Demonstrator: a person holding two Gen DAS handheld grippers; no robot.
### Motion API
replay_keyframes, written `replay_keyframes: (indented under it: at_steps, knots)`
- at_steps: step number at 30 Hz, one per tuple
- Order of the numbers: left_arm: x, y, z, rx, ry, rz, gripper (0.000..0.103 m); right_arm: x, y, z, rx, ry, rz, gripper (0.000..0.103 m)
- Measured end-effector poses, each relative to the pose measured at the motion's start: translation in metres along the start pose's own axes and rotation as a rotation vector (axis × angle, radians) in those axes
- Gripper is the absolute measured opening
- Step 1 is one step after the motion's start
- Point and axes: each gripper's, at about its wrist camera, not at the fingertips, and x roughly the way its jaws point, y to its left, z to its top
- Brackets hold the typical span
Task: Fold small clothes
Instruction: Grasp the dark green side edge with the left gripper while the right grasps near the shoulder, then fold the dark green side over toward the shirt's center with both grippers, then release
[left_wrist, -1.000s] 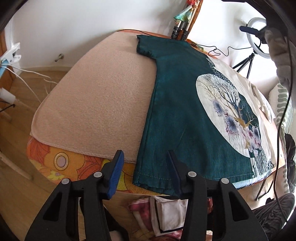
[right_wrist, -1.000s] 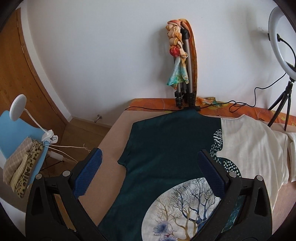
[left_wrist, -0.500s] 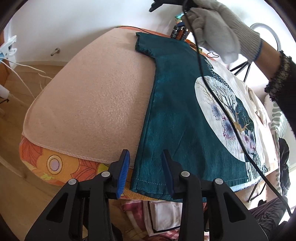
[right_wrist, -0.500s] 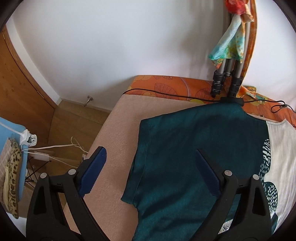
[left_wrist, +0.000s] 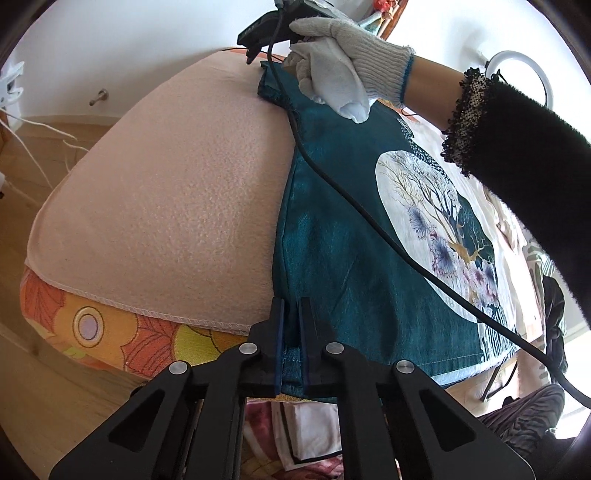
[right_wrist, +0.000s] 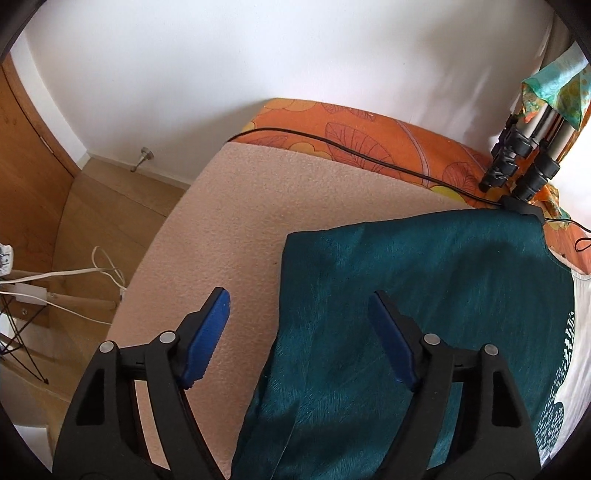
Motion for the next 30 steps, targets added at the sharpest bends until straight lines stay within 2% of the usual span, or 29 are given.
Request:
replay_keyframes:
  at_steps: [1, 5, 6, 7, 9, 10, 17, 21, 30]
  knots:
    - [0.000, 0.002, 0.000, -0.008, 0.002, -0.006, 0.005, 0.005, 0.001, -0.001, -0.005, 0.012, -0.005, 0.067]
    - [-0.001, 0.006, 0.000, -0.047, 0.006, -0.040, 0.003, 0.011, 0.002, 0.001, -0.033, 0.011, -0.055, 0.059]
    - [-0.001, 0.006, -0.001, -0.051, 0.005, -0.047, 0.002, 0.011, 0.002, 0.003, -0.037, 0.009, -0.060, 0.048]
    - [-0.001, 0.004, -0.001, -0.044, 0.005, -0.048, 0.002, 0.010, 0.003, 0.004, -0.045, 0.006, -0.063, 0.034]
    - [-0.002, -0.002, -0.002, -0.020, -0.003, -0.040, 0.002, 0.009, 0.003, 0.006, -0.055, 0.007, -0.065, 0.015]
    - [-0.002, -0.004, -0.002, -0.011, -0.007, -0.044, 0.001, 0.008, 0.001, 0.006, -0.056, 0.010, -0.064, 0.010]
    - [-0.006, -0.020, 0.000, 0.038, -0.030, -0.061, 0.001, 0.001, -0.030, 0.004, 0.042, 0.000, -0.004, 0.006]
    - [-0.009, -0.028, 0.002, 0.065, -0.045, -0.068, 0.001, -0.021, -0.049, 0.003, 0.072, -0.052, 0.029, 0.006]
    - [-0.013, -0.075, 0.006, 0.177, -0.068, -0.126, 0.000, -0.079, -0.091, -0.002, 0.056, -0.130, 0.002, 0.006]
